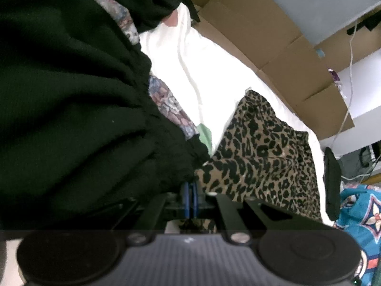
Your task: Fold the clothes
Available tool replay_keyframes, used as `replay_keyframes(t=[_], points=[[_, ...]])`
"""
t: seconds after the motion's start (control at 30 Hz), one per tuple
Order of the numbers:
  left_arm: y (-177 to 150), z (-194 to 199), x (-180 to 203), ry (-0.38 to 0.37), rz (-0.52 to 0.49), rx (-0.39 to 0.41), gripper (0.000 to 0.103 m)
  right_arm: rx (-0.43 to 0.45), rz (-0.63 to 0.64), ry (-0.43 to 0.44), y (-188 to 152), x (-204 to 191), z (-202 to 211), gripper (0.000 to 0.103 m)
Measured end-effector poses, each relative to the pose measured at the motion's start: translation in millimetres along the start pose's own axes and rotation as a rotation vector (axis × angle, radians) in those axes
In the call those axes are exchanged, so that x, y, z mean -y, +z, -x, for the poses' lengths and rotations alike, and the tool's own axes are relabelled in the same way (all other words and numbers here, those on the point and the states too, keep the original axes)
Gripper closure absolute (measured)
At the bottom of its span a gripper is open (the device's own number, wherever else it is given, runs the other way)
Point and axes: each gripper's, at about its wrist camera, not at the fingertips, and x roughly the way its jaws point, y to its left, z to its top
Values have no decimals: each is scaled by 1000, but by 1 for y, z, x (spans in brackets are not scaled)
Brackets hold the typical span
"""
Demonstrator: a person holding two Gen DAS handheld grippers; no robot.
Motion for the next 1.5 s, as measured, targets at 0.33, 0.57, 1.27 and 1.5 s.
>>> replay_keyframes(t=[0.33, 0.57, 1.27, 1.5], points=[[0, -2, -9, 18, 42, -19, 99, 80, 41, -101, 15, 3, 24, 99], [-2, -11, -5, 42, 1, -40, 99, 26, 16, -79, -16, 22, 24, 57], [-6, -11, -5, -9, 12, -59, 99, -104, 68, 70, -66, 5, -28, 57], [-20, 4, 11, -135, 6, -126, 99, -176, -25, 85, -61, 5, -50, 102]])
